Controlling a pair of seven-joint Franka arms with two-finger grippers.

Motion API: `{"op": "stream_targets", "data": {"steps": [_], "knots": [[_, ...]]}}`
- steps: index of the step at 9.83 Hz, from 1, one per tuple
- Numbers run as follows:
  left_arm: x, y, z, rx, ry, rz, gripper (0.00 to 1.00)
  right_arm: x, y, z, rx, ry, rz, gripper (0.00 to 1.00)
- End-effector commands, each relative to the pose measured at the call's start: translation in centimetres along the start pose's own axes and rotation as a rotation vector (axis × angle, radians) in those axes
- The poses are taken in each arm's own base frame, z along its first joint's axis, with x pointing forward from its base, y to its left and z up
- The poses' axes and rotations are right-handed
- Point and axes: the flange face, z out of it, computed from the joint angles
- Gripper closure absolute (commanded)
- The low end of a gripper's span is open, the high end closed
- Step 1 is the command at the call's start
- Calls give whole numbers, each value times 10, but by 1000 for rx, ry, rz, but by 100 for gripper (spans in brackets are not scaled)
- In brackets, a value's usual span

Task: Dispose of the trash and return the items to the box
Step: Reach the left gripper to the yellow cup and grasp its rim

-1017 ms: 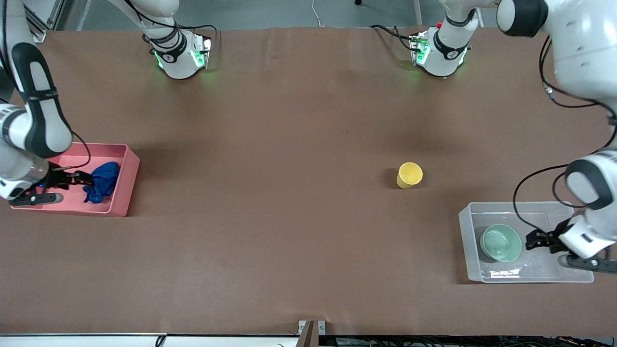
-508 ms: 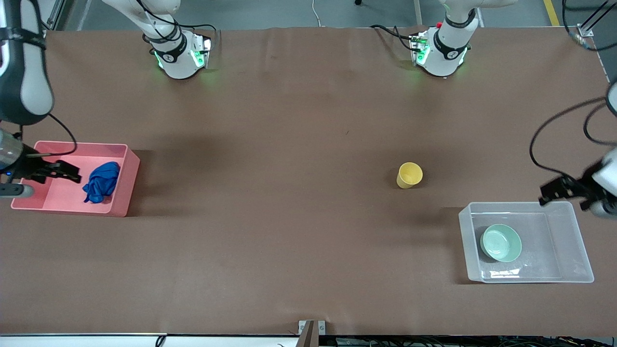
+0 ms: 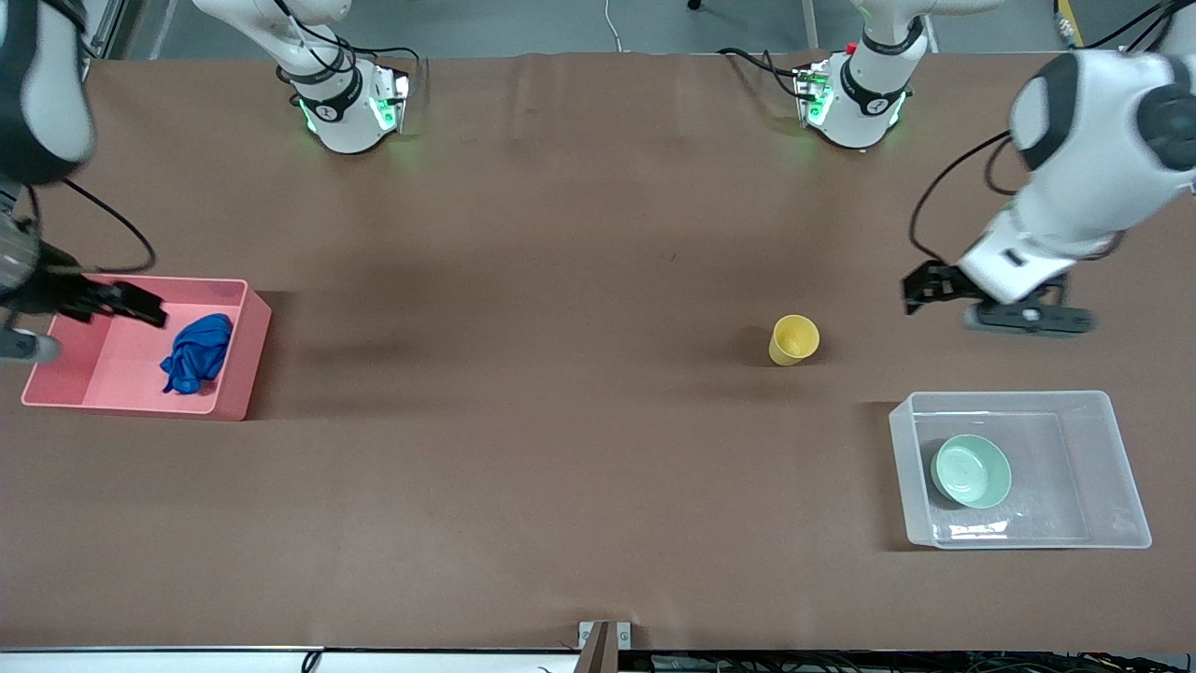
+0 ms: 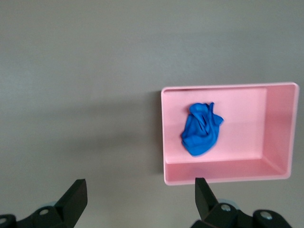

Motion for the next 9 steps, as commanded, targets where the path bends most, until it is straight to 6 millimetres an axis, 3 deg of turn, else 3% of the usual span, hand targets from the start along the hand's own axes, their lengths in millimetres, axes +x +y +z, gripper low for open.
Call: {"op": "stream_targets", "data": {"steps": [1,2,4,6,8,9], "knots": [[-13,29,88,-2,-74,58,0,-25,13,-49,41,4,37,0],[-11,34,116,-13,-94,67,0,-41,25,-64,78,8,53,0],[-5,46,171,-45,-73,80,2,-48,25,-66,66,4,37,0],[-5,49,208,-64,-66,79,9,-43,21,-68,64,50,29,0],[-16,48,226,-65,-107,79,76,-44,12,-73,42,65,9,0],[-18,48,229,-65,-114,82,93,-43,8,-77,-1,78,-4,0]]}}
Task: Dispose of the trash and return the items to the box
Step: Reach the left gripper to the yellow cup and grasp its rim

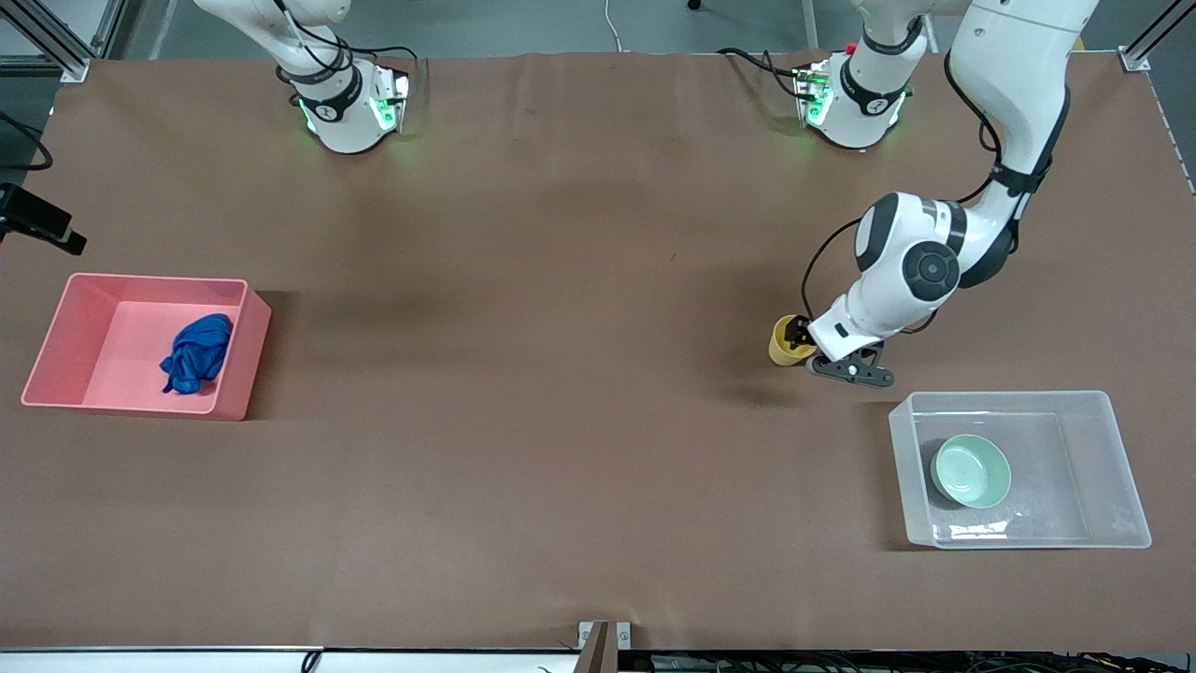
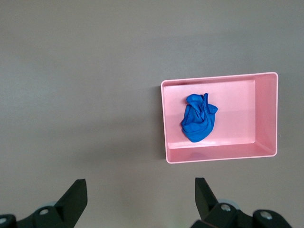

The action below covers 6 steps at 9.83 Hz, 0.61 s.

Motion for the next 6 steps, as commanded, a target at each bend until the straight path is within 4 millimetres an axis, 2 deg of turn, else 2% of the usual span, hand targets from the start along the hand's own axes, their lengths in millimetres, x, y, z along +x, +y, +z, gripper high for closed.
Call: {"op": "stream_targets", "data": {"steps": [1,2,4,5,6], "knots": [[-7,-1,13,10,-17,23,100,-7,-9,-6,-42,13,-22,0],[-6,-1,7,11,-9,27,100,-7,-9,-5,-40,10,-20,0],[-7,13,-6,10,-7,44,100,-8,-8,-5,-36,7,-15,0],[-7,13,-23,19,-23,63,100,-7,-7,-4,-34,6,-12,0],[3,7,-51,27,-13,85,100,-7,-5,-3,-31,2,-9,0]]}}
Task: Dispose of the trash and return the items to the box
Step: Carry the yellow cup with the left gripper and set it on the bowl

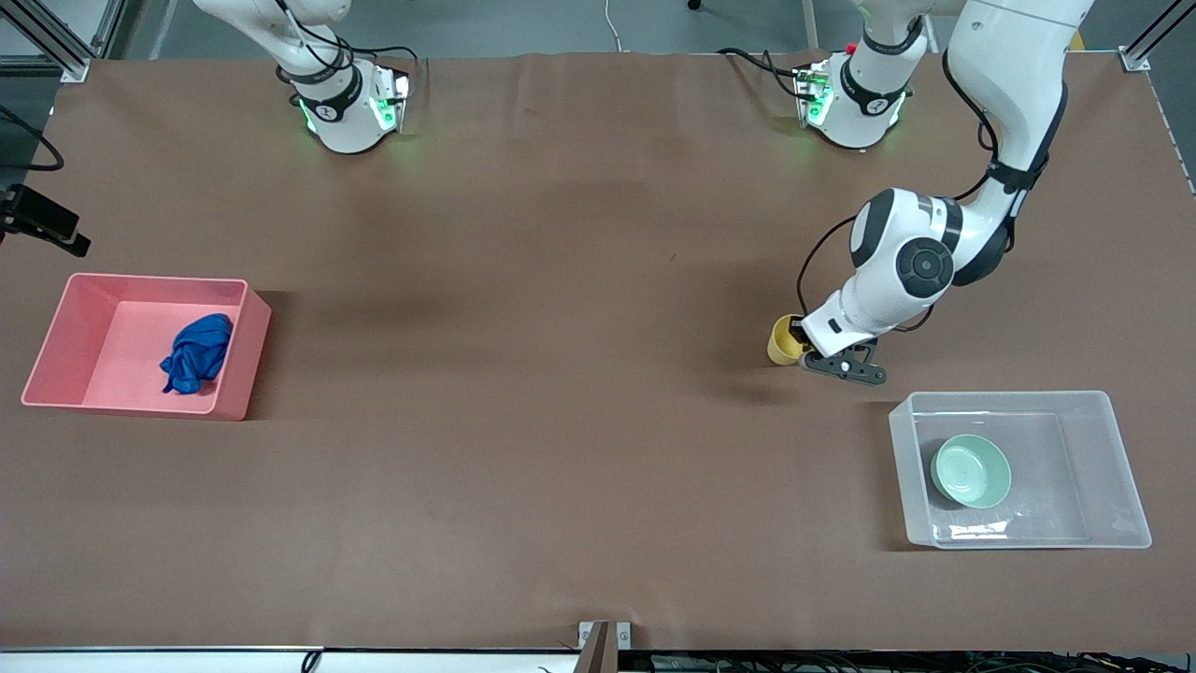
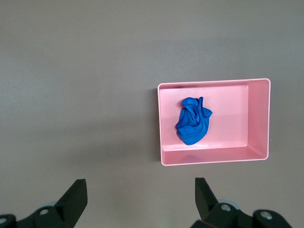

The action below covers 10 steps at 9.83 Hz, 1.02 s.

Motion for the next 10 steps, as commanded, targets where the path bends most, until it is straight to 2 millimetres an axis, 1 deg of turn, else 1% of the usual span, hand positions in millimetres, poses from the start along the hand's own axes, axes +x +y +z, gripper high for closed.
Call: {"op": "stream_targets", "data": {"steps": [1,3,4,5,6,7,8,9,10], "knots": [[18,-22,-49,27,-22,37,100,-7,4,-1,-4,-2,11,0],[54,-76,-105,39,-27,46,100,-7,4,-1,2,-3,13,0],[71,-112,-125,53,2,42,100,-7,3,0,2,-5,11,0],[85,-146,-132,70,31,-3,100,-8,1,-1,2,-5,6,0],[102,-181,-133,91,56,-46,100,-7,0,0,2,-5,5,0],[115,-210,-128,117,69,-78,100,-6,2,-1,2,1,6,0],[119,-238,-119,128,68,-92,100,-6,5,-1,2,-2,6,0],[122,-261,-112,99,83,-103,100,-8,5,-1,2,-3,5,0],[119,-282,-103,73,86,-110,100,-8,5,-1,2,-3,5,0]]}}
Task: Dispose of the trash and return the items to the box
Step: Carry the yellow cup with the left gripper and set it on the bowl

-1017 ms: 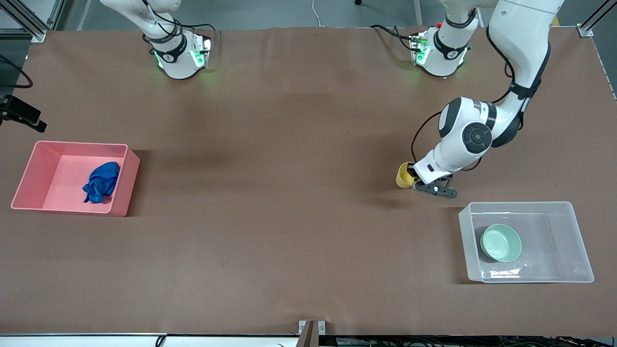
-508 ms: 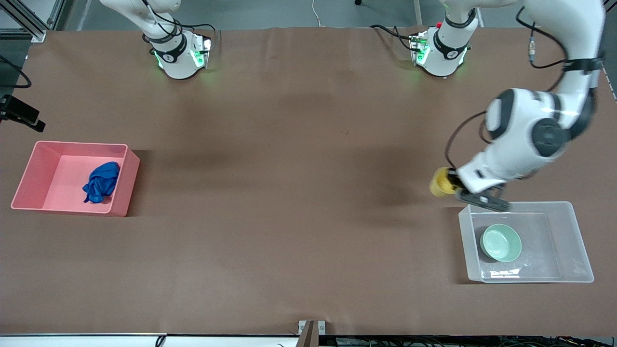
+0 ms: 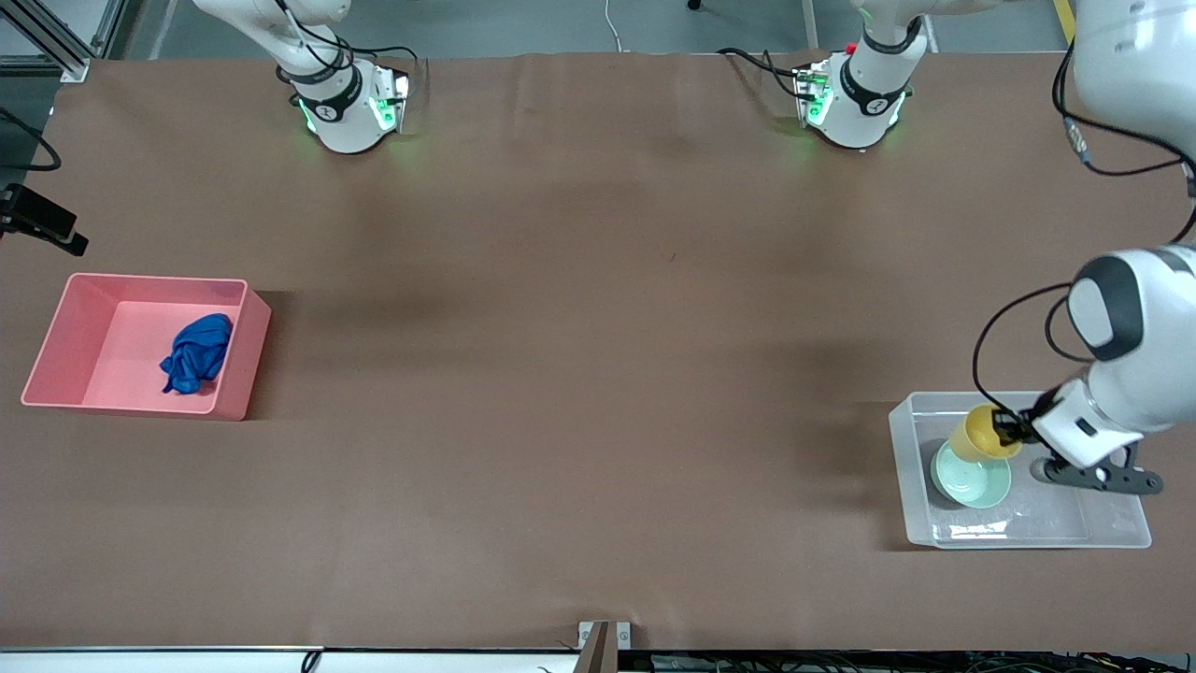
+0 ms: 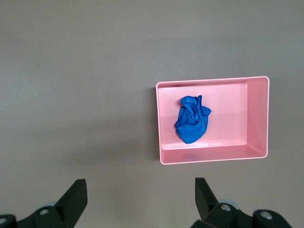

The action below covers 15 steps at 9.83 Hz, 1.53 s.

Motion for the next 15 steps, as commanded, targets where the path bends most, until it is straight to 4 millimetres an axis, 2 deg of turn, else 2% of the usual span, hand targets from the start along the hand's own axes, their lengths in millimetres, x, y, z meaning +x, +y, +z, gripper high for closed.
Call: {"op": "stream_targets", "data": {"steps": [1,4,5,6,8,9,10,11,12,13,14,15], "knots": [[3,-34,42,-31,-20,31,100,-7,0,-2,2,1,-4,0],[2,-41,75,-18,-28,40,100,-7,-2,-2,3,1,-8,0],[1,-40,82,-24,-33,34,99,-7,8,-2,5,2,8,0],[0,-39,90,-54,-31,11,99,-9,7,-5,3,-7,4,0],[4,-40,102,-57,19,-15,91,-10,-2,-6,0,-11,-11,0],[7,-41,104,-45,44,-15,80,-10,-3,-6,0,-9,-12,0],[7,-42,98,-38,50,-9,27,-10,-5,-6,-1,-9,-15,0],[7,-46,72,-36,79,-14,0,-9,0,-6,1,-8,-8,0],[11,-44,37,-35,119,-18,0,-10,0,-6,1,-8,-6,0],[7,-37,-8,-49,133,-3,0,-10,0,-6,1,-9,-6,0],[-9,-33,-53,-55,162,3,0,-10,-1,-6,1,-9,-9,0],[-25,-27,-86,-45,176,10,0,-9,0,-6,1,-8,-8,0]]}}
